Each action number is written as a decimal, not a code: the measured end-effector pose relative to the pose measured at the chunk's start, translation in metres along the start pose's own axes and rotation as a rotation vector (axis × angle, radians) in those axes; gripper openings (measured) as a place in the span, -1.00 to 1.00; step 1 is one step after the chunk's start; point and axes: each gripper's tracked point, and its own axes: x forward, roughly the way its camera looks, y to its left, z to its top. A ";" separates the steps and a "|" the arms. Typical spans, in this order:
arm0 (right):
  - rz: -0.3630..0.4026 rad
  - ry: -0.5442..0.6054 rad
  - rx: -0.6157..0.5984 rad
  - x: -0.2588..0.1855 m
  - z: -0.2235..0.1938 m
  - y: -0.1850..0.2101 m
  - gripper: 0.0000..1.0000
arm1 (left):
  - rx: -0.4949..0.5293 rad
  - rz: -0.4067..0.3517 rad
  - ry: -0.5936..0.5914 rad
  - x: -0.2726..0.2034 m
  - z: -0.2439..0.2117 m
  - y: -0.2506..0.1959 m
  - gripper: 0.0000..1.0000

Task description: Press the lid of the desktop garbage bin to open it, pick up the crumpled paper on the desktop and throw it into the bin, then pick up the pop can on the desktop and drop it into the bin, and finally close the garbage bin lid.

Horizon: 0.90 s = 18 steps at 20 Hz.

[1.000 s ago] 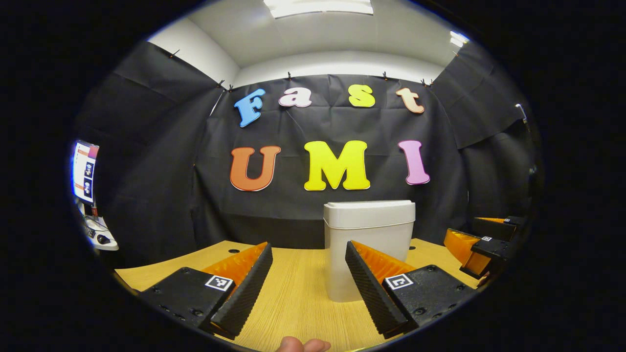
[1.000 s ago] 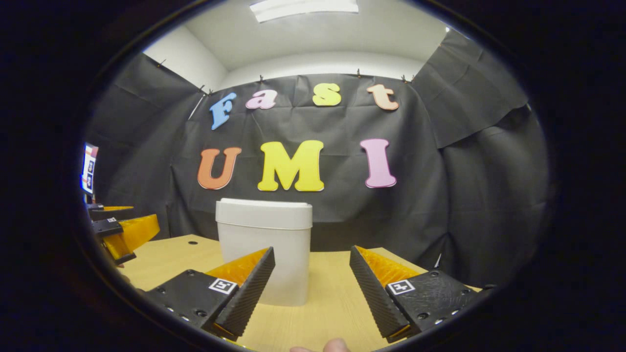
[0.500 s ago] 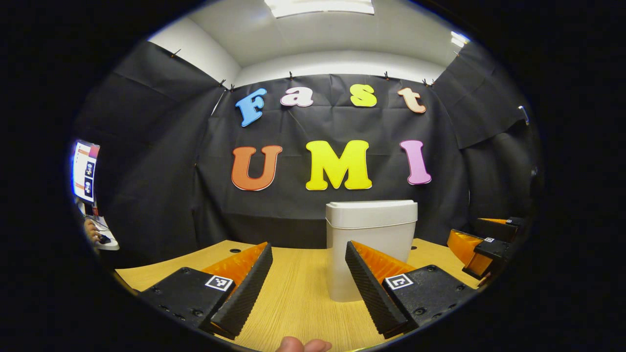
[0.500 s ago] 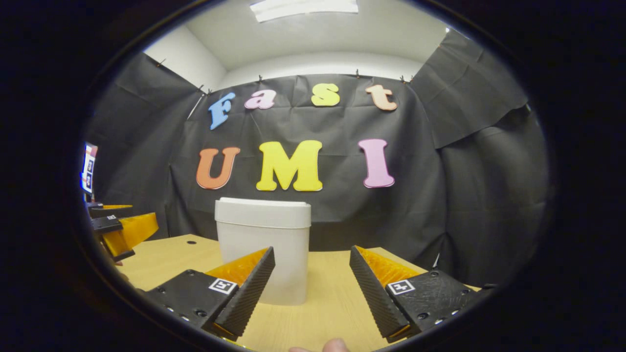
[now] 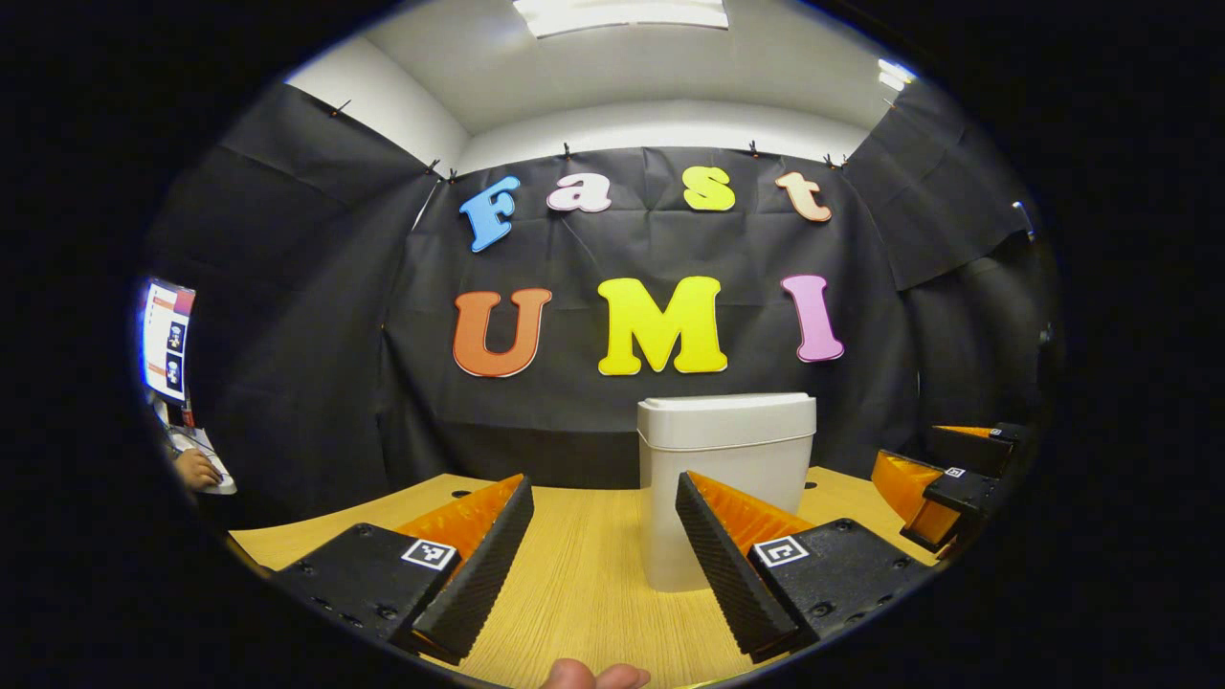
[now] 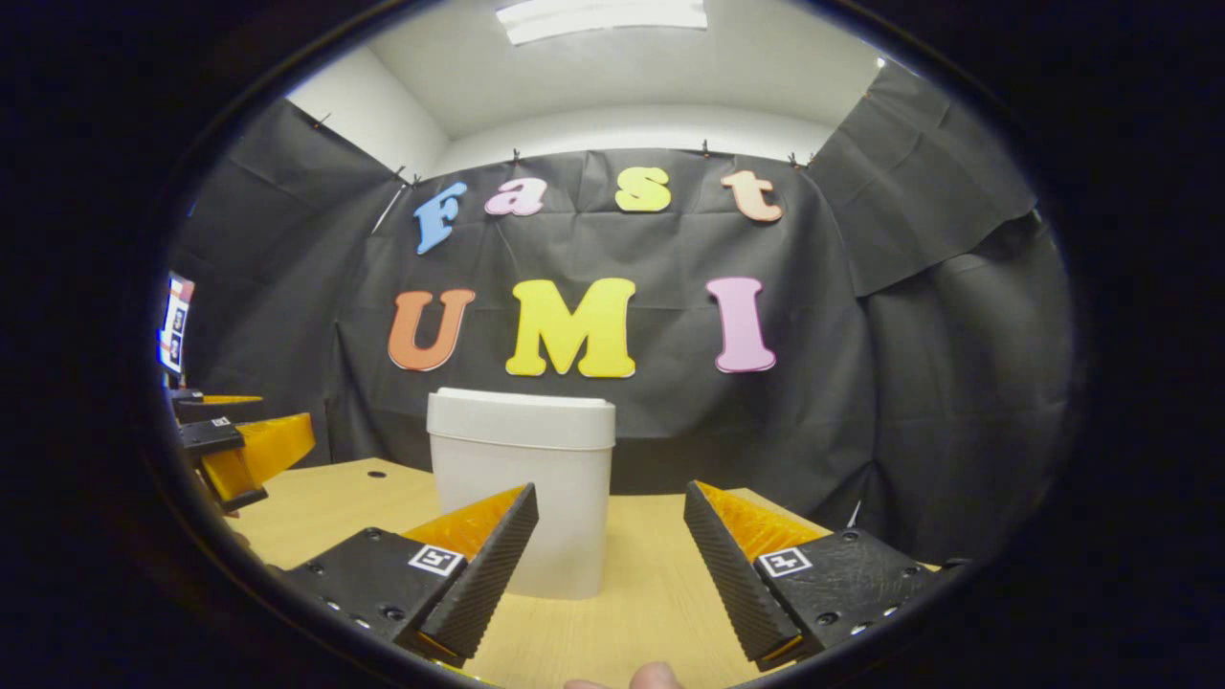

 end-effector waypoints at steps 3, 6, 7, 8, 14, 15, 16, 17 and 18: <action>-0.002 -0.006 -0.002 0.000 0.002 0.000 0.92 | 0.000 0.002 0.003 0.000 -0.003 -0.001 0.93; -0.003 -0.008 -0.009 -0.001 0.001 0.000 0.92 | 0.002 0.000 0.002 0.002 -0.004 -0.002 0.94; -0.003 -0.008 -0.007 0.000 0.002 0.000 0.92 | 0.004 0.000 0.001 0.002 -0.003 -0.002 0.94; -0.004 -0.007 -0.006 0.000 0.002 0.000 0.92 | 0.004 0.001 0.000 0.002 -0.003 -0.001 0.94; -0.003 -0.008 -0.007 -0.001 0.001 0.000 0.92 | 0.007 -0.001 0.001 0.002 -0.005 -0.003 0.93; -0.004 -0.006 -0.008 -0.001 0.001 0.000 0.92 | 0.008 -0.002 0.001 0.002 -0.005 -0.003 0.94; -0.004 -0.006 -0.008 -0.002 0.000 -0.001 0.92 | 0.009 -0.002 0.001 0.002 -0.005 -0.004 0.93; -0.003 -0.006 -0.007 -0.002 0.001 0.000 0.92 | 0.010 -0.002 0.000 0.002 -0.005 -0.003 0.93; -0.003 -0.007 -0.008 -0.002 0.001 0.000 0.92 | 0.010 -0.002 0.000 0.002 -0.004 -0.003 0.94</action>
